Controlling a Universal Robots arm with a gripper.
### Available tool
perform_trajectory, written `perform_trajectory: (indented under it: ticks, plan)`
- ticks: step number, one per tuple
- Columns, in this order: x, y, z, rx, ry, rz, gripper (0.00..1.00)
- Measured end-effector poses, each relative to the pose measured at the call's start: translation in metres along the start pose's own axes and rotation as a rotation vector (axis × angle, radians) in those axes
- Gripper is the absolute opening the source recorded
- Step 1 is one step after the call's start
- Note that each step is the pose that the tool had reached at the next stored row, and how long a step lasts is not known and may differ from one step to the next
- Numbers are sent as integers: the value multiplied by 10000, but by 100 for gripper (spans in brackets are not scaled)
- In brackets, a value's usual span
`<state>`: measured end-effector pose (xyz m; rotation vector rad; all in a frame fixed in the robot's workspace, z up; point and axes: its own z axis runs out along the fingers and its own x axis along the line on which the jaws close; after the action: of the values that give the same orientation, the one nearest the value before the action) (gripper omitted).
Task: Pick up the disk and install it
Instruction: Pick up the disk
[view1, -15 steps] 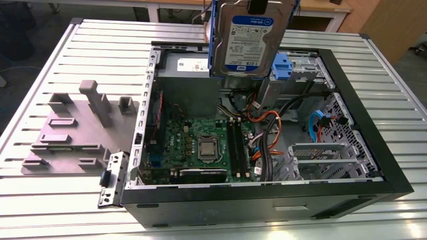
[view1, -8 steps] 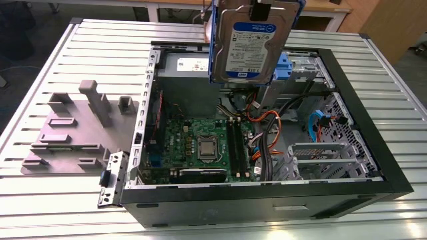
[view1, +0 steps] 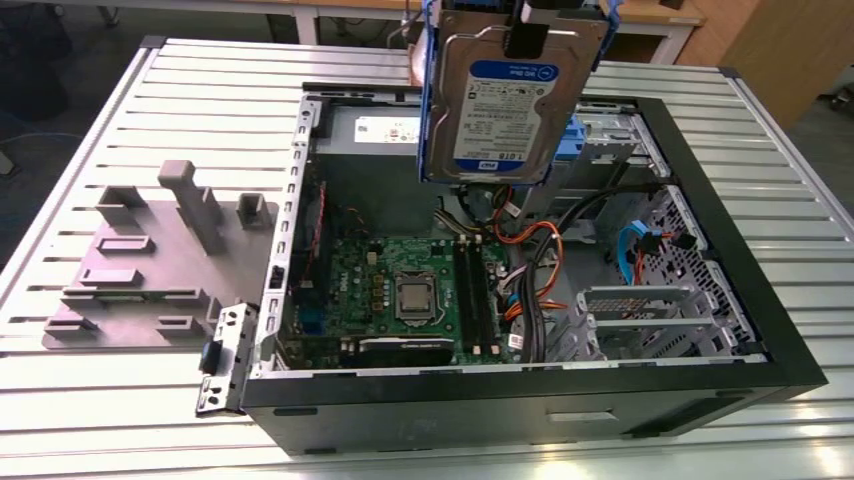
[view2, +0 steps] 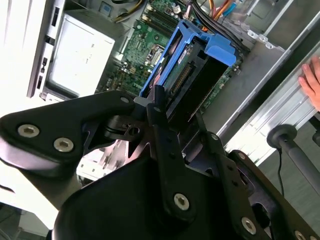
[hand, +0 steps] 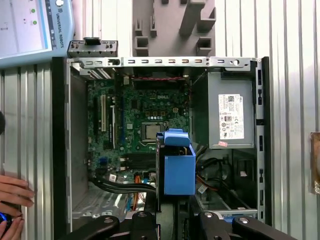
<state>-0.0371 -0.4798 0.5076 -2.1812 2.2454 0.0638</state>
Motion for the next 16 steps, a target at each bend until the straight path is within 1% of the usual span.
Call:
perform_trajectory:
  ticks: [8, 16]
  plan:
    - [154, -5, -6, 0, 1, 0, 35]
    - [250, -7, -9, 0, 1, 0, 35]
